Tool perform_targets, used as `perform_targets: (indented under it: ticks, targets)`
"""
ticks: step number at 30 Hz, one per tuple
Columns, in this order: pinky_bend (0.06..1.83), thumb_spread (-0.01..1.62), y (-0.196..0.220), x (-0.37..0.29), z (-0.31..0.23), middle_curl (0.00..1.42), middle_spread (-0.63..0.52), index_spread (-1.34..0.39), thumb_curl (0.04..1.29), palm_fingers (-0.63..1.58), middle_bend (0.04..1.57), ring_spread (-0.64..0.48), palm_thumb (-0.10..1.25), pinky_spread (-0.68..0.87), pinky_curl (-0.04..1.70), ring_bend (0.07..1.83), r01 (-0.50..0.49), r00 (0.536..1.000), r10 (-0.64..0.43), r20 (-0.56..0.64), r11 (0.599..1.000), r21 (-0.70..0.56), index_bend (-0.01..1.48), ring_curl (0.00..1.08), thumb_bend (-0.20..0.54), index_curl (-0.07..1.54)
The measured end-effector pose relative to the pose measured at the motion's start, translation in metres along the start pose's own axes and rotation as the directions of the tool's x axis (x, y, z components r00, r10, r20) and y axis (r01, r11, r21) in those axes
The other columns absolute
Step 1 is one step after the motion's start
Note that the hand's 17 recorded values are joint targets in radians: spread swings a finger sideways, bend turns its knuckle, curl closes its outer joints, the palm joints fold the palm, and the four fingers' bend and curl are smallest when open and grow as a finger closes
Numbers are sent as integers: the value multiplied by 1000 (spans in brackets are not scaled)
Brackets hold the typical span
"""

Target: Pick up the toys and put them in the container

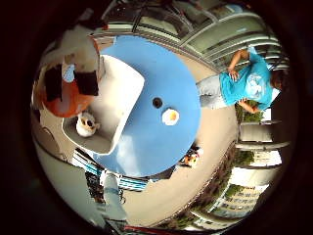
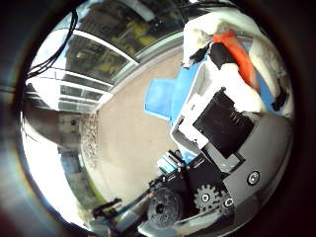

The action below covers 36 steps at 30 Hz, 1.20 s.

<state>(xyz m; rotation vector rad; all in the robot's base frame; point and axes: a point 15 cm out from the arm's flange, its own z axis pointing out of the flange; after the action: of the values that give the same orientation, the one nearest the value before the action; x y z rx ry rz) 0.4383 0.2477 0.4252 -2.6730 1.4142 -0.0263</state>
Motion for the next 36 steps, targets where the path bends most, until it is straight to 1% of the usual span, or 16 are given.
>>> perform_targets:
  ticks: [3,5,7,8,12,13,14,15,16,17,19,21,23,25,30,36]
  targets:
    - [1739,1091,-21,1,66,1061,-216,-832,765,733,1328,-139,997,97,689,1549,-31,999,28,-39,996,-84,822,880,-13,848]
    - [1744,1089,-23,5,89,1063,-215,-835,768,721,1337,-138,985,95,699,1558,-52,998,46,-50,991,-124,818,880,-20,875]
    - [1744,1085,-22,15,97,1064,-213,-838,768,706,1347,-139,956,94,710,1567,-90,995,83,-57,986,-137,820,881,-31,904]
    - [1742,1087,-22,19,97,1066,-212,-842,757,685,1360,-140,899,93,720,1578,-99,994,92,-56,985,-138,813,883,-53,932]
    - [1643,1117,-19,29,96,1020,-194,-813,703,630,1319,-102,828,103,728,1556,-118,992,111,-58,983,-140,798,842,-50,981]
    - [1637,1126,-17,34,92,969,-177,-773,680,587,1236,-75,790,134,718,1501,-126,991,118,-59,982,-139,723,808,-55,959]
    - [1665,1129,-15,40,89,917,-177,-697,656,342,1099,-46,761,161,724,1435,-132,990,125,-59,982,-138,585,788,-56,933]
    - [1641,1134,-12,44,84,851,-156,-621,631,19,918,-1,730,195,730,1340,-138,990,131,-60,981,-134,518,769,-57,915]
    - [1565,1138,-11,47,77,787,-129,-566,607,-132,803,47,709,227,711,1242,-144,989,137,-61,982,-126,493,731,-53,886]
    - [1449,1143,-9,50,69,726,-103,-522,587,-194,716,88,688,256,656,1126,-150,988,144,-62,982,-112,458,661,-51,841]
    - [1264,1153,-3,70,49,629,-60,-435,549,-211,576,150,650,303,564,925,-186,981,181,-67,979,-79,392,542,-46,766]
    - [1193,1156,7,102,32,596,-46,-395,533,-184,531,171,637,321,529,863,-234,970,231,-73,971,-48,353,503,-43,733]
    - [1062,1160,19,137,20,541,-22,-329,505,-142,457,208,612,351,464,756,-279,958,276,-80,960,-25,285,440,-40,675]
    - [995,1161,34,179,11,508,-11,-295,490,-101,410,224,602,367,428,701,-336,938,335,-89,942,-1,244,408,-36,638]
    - [821,1166,82,276,5,449,4,-240,453,-36,332,245,578,386,348,586,-401,909,400,-115,916,21,185,353,-33,560]
    - [702,1163,142,358,35,402,10,-204,412,22,260,244,552,393,285,494,-447,885,430,-179,892,-65,161,315,-30,468]
